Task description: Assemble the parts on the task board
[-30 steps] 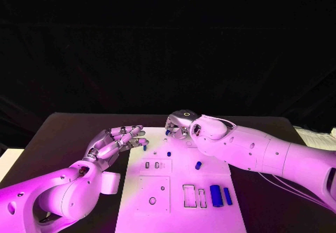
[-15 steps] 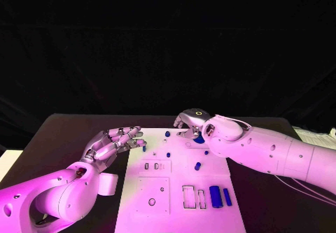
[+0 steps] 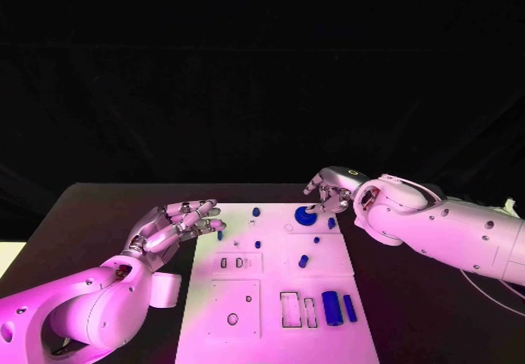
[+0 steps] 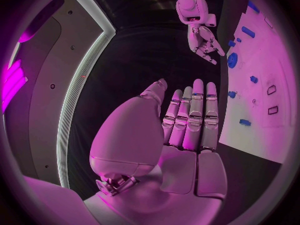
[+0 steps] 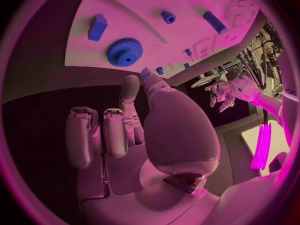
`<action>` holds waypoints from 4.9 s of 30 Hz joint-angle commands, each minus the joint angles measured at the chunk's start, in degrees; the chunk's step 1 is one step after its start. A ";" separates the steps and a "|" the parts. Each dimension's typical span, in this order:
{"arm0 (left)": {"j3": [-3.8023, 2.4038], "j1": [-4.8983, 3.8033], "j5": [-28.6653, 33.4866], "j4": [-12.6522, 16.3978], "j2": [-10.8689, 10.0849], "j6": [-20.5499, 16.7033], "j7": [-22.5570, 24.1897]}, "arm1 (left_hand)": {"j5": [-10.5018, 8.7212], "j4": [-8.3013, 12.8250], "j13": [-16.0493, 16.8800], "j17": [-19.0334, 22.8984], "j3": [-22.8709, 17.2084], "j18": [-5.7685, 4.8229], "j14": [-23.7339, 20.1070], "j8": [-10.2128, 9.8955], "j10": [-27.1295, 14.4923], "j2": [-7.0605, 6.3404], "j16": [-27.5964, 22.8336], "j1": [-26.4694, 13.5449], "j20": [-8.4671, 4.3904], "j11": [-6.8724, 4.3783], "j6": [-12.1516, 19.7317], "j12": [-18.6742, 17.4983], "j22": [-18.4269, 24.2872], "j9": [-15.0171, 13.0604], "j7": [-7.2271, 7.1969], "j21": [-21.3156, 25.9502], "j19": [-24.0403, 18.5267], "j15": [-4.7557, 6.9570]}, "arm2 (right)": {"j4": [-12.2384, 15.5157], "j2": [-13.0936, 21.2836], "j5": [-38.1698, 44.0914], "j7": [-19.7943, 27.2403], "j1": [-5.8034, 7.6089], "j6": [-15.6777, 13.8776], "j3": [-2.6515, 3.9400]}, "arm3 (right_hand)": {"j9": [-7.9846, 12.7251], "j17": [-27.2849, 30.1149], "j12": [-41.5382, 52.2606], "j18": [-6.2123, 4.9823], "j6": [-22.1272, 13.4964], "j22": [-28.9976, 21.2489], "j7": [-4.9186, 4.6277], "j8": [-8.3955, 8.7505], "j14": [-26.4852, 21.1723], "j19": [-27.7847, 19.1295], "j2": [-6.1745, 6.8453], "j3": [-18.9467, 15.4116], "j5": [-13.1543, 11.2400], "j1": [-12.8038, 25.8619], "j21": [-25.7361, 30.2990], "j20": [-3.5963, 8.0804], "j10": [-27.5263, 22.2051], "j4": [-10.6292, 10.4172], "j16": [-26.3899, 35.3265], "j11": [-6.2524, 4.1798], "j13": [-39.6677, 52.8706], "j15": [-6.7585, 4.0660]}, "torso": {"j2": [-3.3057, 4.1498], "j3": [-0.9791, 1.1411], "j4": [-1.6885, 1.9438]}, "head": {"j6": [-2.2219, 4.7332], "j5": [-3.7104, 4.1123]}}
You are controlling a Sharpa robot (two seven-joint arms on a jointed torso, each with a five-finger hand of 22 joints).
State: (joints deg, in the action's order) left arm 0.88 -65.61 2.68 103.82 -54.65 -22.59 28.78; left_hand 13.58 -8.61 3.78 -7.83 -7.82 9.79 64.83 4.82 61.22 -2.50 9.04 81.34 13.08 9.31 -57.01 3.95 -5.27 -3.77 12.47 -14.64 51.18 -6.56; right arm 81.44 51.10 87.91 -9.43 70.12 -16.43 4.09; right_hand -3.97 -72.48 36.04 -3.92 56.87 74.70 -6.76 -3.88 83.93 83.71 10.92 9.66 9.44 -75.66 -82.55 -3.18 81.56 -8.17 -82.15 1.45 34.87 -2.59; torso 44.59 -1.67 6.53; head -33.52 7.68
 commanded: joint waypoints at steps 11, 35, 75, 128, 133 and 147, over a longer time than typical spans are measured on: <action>-0.03 -0.07 0.40 -0.50 0.55 1.45 0.19 | -0.30 0.30 -0.07 -0.08 -0.04 0.75 -0.04 -0.27 -0.11 -0.32 -0.21 -0.11 0.43 0.43 0.00 -0.23 0.06 0.06 0.48 0.25 0.13 -0.40 | -2.06 -1.00 -3.26 -2.71 -0.15 6.55 0.06 | -0.10 -4.83 24.51 1.31 0.12 2.86 -0.48 -0.64 3.92 1.10 -1.53 -5.52 0.66 -3.05 -1.58 -0.53 -1.03 -4.86 -2.47 0.60 29.04 0.36 | 0.03 0.00 0.11 | -0.27 0.33; -0.03 -0.06 0.41 -0.77 0.68 1.59 0.07 | -0.30 0.30 -0.07 -0.08 -0.04 0.75 -0.04 -0.27 -0.11 -0.32 -0.21 -0.11 0.43 0.43 0.00 -0.23 0.06 0.06 0.48 0.25 0.13 -0.40 | -5.02 -3.73 0.89 -2.68 -1.12 8.73 -0.04 | -0.19 -7.46 29.02 1.67 1.12 4.68 -0.35 -1.14 4.33 1.79 -2.39 -5.44 0.90 -4.37 -2.51 -0.55 -0.04 -4.80 -3.69 0.51 34.32 0.33 | 0.01 -0.05 0.21 | -0.80 0.24; -0.02 -0.05 0.41 -0.94 0.68 1.54 -0.34 | -0.31 0.47 -0.05 -0.12 -0.13 0.77 0.03 -0.38 -0.09 -0.28 -0.39 -0.05 0.46 0.42 -0.09 -0.27 0.18 0.04 0.47 0.36 0.16 -0.40 | 1.32 -3.78 8.96 -1.35 -1.68 -0.33 -0.02 | -1.16 -10.70 29.76 2.20 10.02 7.42 1.88 -2.54 4.79 2.75 -7.63 5.77 0.03 -6.76 -3.82 0.83 0.53 1.14 -5.01 -1.39 37.87 -1.21 | 0.02 -0.01 0.32 | -0.90 -0.07; -0.02 -0.05 0.41 -0.97 0.96 1.66 -0.84 | -0.33 0.81 -0.07 -0.16 -0.35 0.77 0.05 -0.62 -0.22 -0.27 -0.67 0.15 0.47 0.47 -0.03 -0.35 0.33 0.05 0.54 0.51 0.20 -0.42 | -4.02 -16.92 15.14 -6.21 -2.89 1.80 -2.31 | 0.10 -13.08 23.28 2.19 -1.44 7.48 -1.53 0.14 5.16 2.71 -4.01 -2.60 0.96 13.57 -3.76 -1.72 -1.84 -8.55 -5.92 1.80 35.21 1.56 | 0.05 -0.02 0.39 | -1.28 -0.96; -0.02 -0.05 0.41 -0.94 0.91 1.64 -0.90 | -0.33 0.81 -0.07 -0.16 -0.35 0.77 0.05 -0.62 -0.22 -0.27 -0.67 0.15 0.47 0.47 -0.03 -0.35 0.33 0.05 0.54 0.51 0.20 -0.42 | -4.07 -16.75 14.38 -6.36 -2.88 2.58 -2.35 | 0.02 -13.38 24.02 2.24 -0.50 7.74 -1.27 0.03 5.21 2.81 -5.80 -4.83 4.06 14.42 -3.89 -1.65 -1.63 -8.49 -6.05 1.61 35.85 1.43 | 0.04 -0.03 0.39 | -1.27 -0.97; -0.02 -0.05 0.41 -0.97 0.62 1.70 -0.97 | -0.34 0.84 -0.08 -0.16 -0.35 0.76 0.04 -0.69 -0.32 -0.30 -0.73 0.12 0.49 0.52 0.02 -0.39 0.36 0.06 0.59 0.55 0.19 -0.45 | -0.62 -12.01 8.59 1.08 -2.99 -15.55 -2.11 | 0.14 -14.04 26.70 2.45 0.93 8.73 -0.86 0.24 5.35 3.27 -8.22 -4.79 4.37 7.86 -4.38 -1.27 -0.60 -6.94 -6.32 1.17 37.97 1.04 | -0.03 0.04 0.09 | -0.80 -0.80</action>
State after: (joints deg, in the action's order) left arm 0.90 -65.60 3.04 102.75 -54.05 -22.04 27.55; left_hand 13.58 -7.97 3.79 -7.90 -8.13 9.80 64.83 4.26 61.02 -2.50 8.58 81.34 13.28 9.51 -56.81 3.96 -4.95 -3.77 12.68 -14.42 51.38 -6.56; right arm 80.27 38.58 99.91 -12.99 67.12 -23.43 1.89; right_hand -3.89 -74.91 62.88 -2.58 57.63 74.90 -7.47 -3.73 84.02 83.90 2.70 4.93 14.13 -67.29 -86.75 -4.43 80.78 -15.38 -88.10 2.47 72.86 -1.43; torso 44.62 -1.64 6.77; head -34.43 6.83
